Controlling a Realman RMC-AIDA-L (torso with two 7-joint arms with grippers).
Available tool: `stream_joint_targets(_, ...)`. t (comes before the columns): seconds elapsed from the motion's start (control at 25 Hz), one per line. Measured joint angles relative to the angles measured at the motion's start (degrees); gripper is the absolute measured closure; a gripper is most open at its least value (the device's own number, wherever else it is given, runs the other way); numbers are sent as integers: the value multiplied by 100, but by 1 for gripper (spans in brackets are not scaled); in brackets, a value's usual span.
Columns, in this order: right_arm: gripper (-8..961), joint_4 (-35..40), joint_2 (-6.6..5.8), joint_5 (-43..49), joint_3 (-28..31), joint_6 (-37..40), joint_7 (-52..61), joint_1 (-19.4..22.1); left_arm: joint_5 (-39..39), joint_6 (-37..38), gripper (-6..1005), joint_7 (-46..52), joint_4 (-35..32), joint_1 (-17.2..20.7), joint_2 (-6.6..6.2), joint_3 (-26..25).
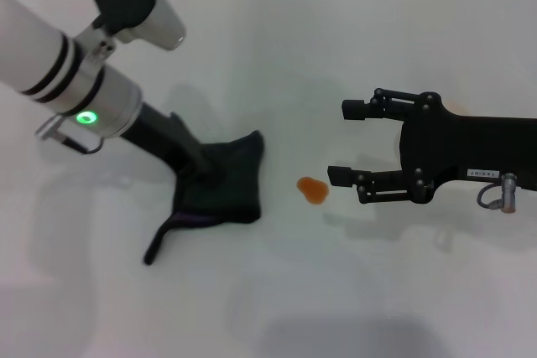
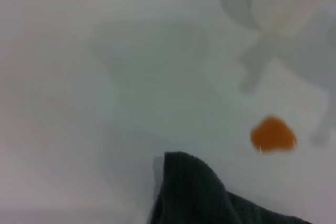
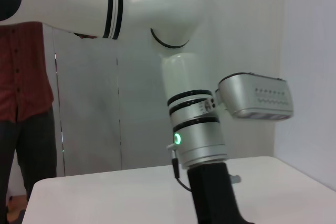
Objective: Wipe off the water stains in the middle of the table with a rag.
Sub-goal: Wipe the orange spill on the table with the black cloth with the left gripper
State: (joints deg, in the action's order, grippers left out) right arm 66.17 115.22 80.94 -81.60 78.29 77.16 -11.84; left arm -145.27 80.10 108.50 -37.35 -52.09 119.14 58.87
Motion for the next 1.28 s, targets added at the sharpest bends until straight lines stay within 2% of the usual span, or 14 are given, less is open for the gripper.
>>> stream_joint_targets(0.28,128,8,0,0,19,9,-8,-11,431,-461,967,-3,251,-251,22,296)
stream_joint_targets(0.52,128,39,0,0,25,17,-22,-19,1130,-886,967,-4,312,-316,30,1035)
stream_joint_targets(0.76,128,52,0,1,28,20,-26,-17,1706,-1235,968,-4,651,-409,42,1865)
stream_joint_targets(1.08,128,54,-7,1,41,15,-26,-11,1881,-1198,968,-44,659,-423,48,2071)
stream_joint_targets(1.28,128,48,-9,1,40,10,-32,-11,2126,-1164,968,-88,659,-426,49,2432)
